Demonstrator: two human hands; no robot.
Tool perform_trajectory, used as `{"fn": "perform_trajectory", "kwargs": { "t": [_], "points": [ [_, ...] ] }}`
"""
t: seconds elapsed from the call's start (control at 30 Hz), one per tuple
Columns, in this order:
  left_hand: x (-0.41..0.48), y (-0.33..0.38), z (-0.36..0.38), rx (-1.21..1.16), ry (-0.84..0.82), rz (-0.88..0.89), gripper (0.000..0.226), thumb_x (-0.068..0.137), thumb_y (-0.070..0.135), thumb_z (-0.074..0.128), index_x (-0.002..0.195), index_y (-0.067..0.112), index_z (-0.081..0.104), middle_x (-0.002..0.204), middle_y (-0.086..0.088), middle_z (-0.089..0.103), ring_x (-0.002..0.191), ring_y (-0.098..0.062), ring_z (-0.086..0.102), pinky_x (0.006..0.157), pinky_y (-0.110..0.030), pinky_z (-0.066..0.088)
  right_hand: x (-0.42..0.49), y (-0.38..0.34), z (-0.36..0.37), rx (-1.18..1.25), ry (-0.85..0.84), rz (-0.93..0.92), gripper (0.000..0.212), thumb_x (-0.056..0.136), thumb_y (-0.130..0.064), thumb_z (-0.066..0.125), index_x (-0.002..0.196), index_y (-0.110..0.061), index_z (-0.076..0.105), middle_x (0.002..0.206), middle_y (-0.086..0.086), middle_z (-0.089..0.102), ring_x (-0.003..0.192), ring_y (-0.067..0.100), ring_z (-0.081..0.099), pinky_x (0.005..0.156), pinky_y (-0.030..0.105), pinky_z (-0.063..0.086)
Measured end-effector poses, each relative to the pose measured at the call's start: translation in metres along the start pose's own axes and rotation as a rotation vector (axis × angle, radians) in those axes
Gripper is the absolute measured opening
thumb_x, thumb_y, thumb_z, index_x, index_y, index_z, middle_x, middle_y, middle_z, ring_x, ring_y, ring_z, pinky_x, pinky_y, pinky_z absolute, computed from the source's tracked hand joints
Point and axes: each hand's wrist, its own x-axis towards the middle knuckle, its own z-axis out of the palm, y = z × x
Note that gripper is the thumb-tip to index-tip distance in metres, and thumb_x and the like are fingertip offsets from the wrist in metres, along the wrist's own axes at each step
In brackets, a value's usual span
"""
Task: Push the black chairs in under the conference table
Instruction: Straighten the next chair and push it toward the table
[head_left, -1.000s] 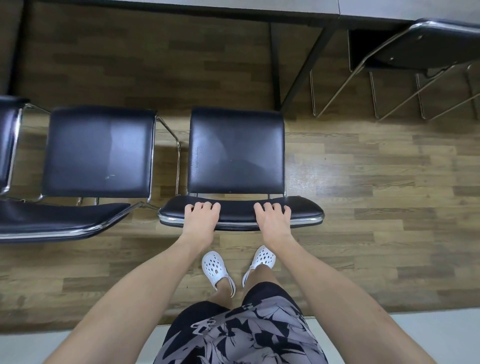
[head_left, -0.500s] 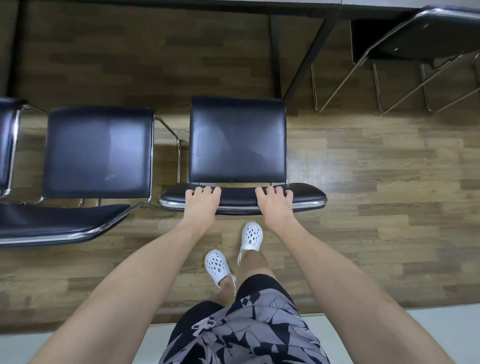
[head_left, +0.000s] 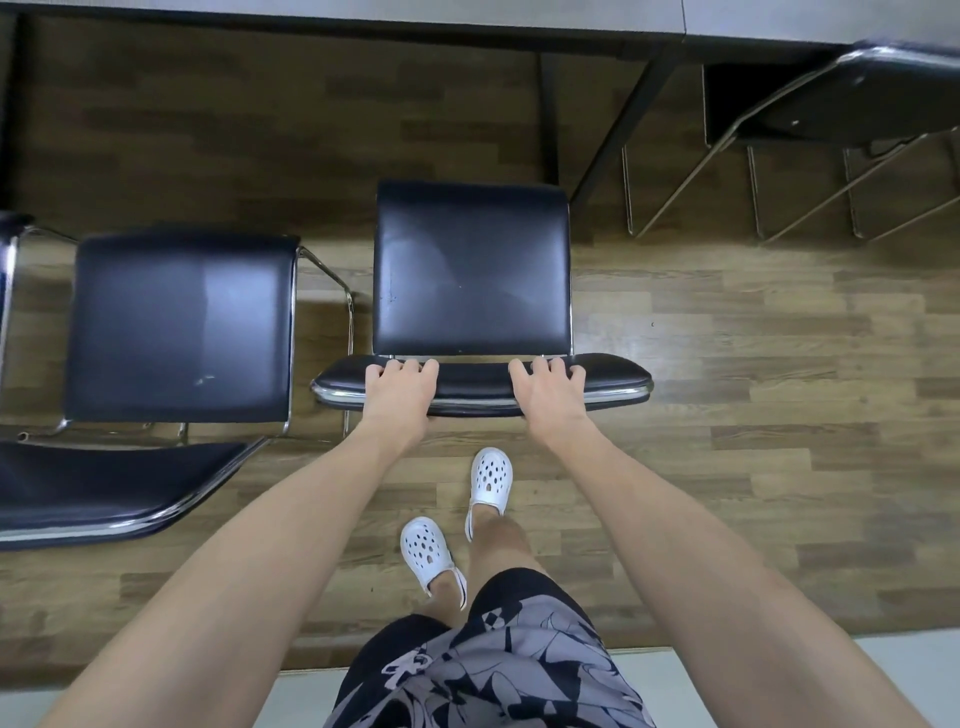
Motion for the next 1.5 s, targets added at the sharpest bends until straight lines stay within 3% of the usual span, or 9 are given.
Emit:
{"fn": "perform_trajectory", "kwargs": {
  "t": [0.17,0.37,0.57,0.67,0.77,0.87,1.13,1.5],
  "points": [
    [0.019,-0.002,-0.013,0.001,0.004,-0.007,0.053,0.085,0.026,0.071,0.128,0.017,0.04,0.126,-0.004,0.057,0.117,-0.027,0.049,0.095,-0.04,0.033,0.021,0.007,-0.012,0.002,0.002,0.003,0.06,0.073,0.001,0.068,0.122,-0.017,0.038,0.119,0.01,0.051,0.113,0.03,0.045,0.099,0.047,0.031],
    [0.043,-0.006,-0.028,0.013,0.0,-0.02,0.051,0.083,0.019,0.07,0.125,0.017,0.041,0.124,-0.003,0.056,0.116,-0.026,0.05,0.092,-0.037,0.034,0.042,0.015,-0.021,-0.02,0.085,0.015,0.07,0.066,0.003,0.069,0.126,-0.014,0.038,0.124,0.012,0.047,0.118,0.031,0.043,0.102,0.044,0.03],
    [0.065,-0.012,-0.042,0.008,0.037,-0.019,0.06,0.082,0.029,0.074,0.128,0.016,0.039,0.127,-0.002,0.053,0.121,-0.023,0.047,0.096,-0.036,0.034,0.062,0.021,-0.034,-0.053,0.118,0.036,0.105,0.068,-0.002,0.074,0.152,-0.011,0.011,0.154,0.024,0.017,0.143,0.038,0.016,0.114,0.054,0.013],
    [0.076,-0.014,-0.047,0.002,0.069,-0.033,0.07,0.08,0.03,0.077,0.133,0.013,0.035,0.137,-0.003,0.046,0.131,-0.02,0.039,0.105,-0.037,0.029,0.072,0.024,-0.042,-0.018,0.149,0.044,0.096,0.079,-0.002,0.064,0.153,-0.011,0.004,0.156,0.025,0.011,0.145,0.038,0.01,0.115,0.055,0.008],
    [0.086,-0.014,-0.051,-0.006,0.06,-0.056,0.099,0.082,0.022,0.076,0.153,0.007,0.009,0.16,-0.007,0.017,0.149,-0.02,0.014,0.117,-0.043,0.017,0.083,0.029,-0.051,0.022,0.148,0.039,0.092,0.085,0.0,0.057,0.153,-0.011,-0.005,0.158,0.024,0.003,0.146,0.038,0.002,0.115,0.055,0.004],
    [0.096,-0.015,-0.056,0.025,0.065,-0.071,0.11,0.082,0.022,0.077,0.154,0.006,-0.006,0.164,-0.006,0.001,0.151,-0.02,0.001,0.119,-0.046,0.013,0.094,0.033,-0.058,0.052,0.158,0.024,0.095,0.085,0.003,0.054,0.152,-0.013,-0.012,0.158,0.022,-0.005,0.146,0.039,-0.005,0.116,0.055,0.004],
    [0.121,-0.022,-0.076,0.057,0.085,-0.071,0.115,0.081,0.03,0.077,0.154,0.008,-0.009,0.164,-0.007,-0.004,0.151,-0.021,-0.003,0.119,-0.048,0.011,0.123,0.041,-0.073,0.077,0.2,0.011,0.09,0.088,0.001,0.048,0.152,-0.015,-0.013,0.158,0.021,-0.01,0.145,0.042,-0.011,0.115,0.06,0.0],
    [0.148,-0.034,-0.098,0.012,0.062,-0.068,0.109,0.083,0.011,0.072,0.154,0.013,-0.011,0.163,-0.007,-0.01,0.15,-0.022,-0.01,0.119,-0.052,0.007,0.151,0.042,-0.093,0.085,0.203,0.021,0.096,0.084,0.004,0.051,0.152,-0.016,-0.013,0.158,0.022,-0.011,0.145,0.041,-0.013,0.115,0.06,-0.002]
  ]
}}
